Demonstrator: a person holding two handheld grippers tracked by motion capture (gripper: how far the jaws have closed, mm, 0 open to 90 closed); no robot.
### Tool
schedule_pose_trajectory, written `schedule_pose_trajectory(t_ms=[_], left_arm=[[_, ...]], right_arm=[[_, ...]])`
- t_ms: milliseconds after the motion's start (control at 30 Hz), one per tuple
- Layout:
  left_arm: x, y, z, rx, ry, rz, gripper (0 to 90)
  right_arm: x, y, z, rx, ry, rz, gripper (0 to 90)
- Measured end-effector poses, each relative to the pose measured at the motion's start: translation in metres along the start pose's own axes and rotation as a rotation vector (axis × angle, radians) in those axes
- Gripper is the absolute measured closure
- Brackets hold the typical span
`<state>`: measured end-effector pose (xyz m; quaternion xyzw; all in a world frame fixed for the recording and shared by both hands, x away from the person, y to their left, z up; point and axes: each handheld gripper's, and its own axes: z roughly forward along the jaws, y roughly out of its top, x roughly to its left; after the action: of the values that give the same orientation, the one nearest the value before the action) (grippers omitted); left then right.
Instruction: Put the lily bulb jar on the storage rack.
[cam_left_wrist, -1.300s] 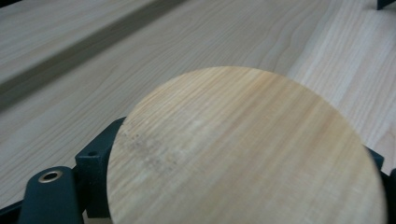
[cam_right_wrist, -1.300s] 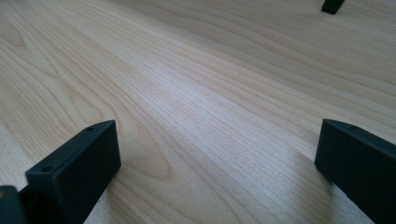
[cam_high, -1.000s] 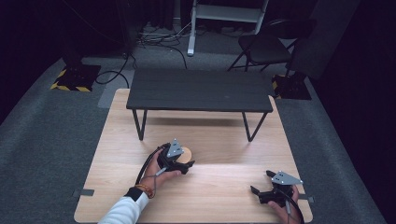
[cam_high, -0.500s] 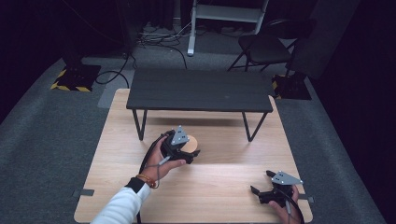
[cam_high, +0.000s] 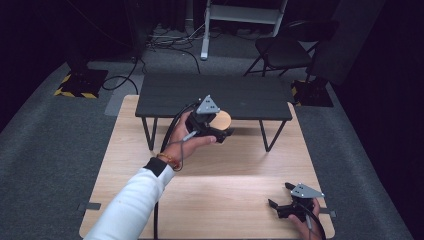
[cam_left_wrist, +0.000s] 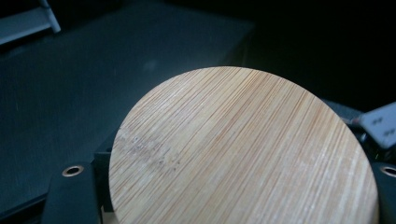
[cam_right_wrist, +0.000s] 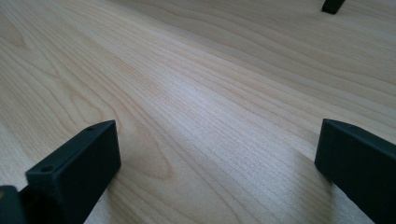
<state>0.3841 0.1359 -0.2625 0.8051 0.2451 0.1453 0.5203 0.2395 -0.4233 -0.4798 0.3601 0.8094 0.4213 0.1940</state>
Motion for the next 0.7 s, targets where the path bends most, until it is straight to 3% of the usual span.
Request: schedule_pose_trajectory(t_ms=[100,300,700], left_arm=[[0.009,0.015,0.004,-0.027,-0.01,-0.005,25.7],[0.02,0.043,0.025,-0.017,0.038,0.017,25.6],[0.039,0.055,0.076,-0.003,0.069,0.019,25.6]], right_arm=[[0.0,0.0,0.0,0.0,0.0,0.0,0.0],[0.0,0.0,0.0,0.0,0.0,0.0,0.0],[0.0,0.0,0.0,0.0,0.0,-0.001,0.0]])
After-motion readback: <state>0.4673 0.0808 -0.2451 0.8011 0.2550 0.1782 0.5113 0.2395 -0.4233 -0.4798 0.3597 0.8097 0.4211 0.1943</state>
